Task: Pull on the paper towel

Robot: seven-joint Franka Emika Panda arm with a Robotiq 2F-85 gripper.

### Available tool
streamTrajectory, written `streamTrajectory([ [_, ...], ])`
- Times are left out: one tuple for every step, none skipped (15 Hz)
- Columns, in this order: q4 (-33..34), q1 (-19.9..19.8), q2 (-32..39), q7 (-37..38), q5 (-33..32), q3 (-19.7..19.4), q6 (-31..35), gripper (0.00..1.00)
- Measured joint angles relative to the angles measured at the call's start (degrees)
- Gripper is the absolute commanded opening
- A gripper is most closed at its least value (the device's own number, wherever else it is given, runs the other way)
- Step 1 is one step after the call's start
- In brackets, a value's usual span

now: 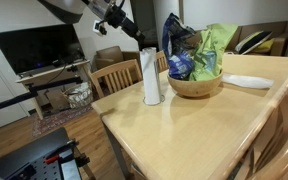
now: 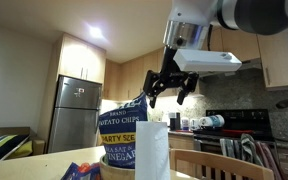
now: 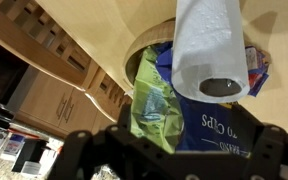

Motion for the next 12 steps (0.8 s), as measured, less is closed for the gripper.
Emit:
streamTrajectory([
  [0.0,0.0,0.0,0.6,-0.5,-0.1,0.0,1.0],
  [0.0,0.0,0.0,1.0,-1.3,-0.2,0.0,1.0],
  [0.0,0.0,0.0,2.3,-2.9,-0.3,-0.2,1.0],
  [0.1,0.0,0.0,3.6,-4.6,-0.3,-0.7,1.0],
  [0.1,0.0,0.1,4.6,-6.1,-0.4,-1.8,1.0],
  [0.1,0.0,0.2,5.4,-7.2,-0.4,-2.9,1.0],
  [0.1,0.0,0.3,5.9,-7.8,-0.5,-4.1,1.0],
  [0.1,0.0,0.5,6.3,-8.3,-0.5,-5.2,1.0],
  [0.1,0.0,0.7,6.3,-8.4,-0.5,-6.3,1.0],
  [0.1,0.1,1.0,6.3,-8.4,-0.5,-7.1,1.0],
  [0.2,0.1,1.3,6.3,-8.4,-0.5,-7.8,1.0],
  [0.2,0.3,1.6,6.3,-8.4,-0.5,-8.5,1.0],
])
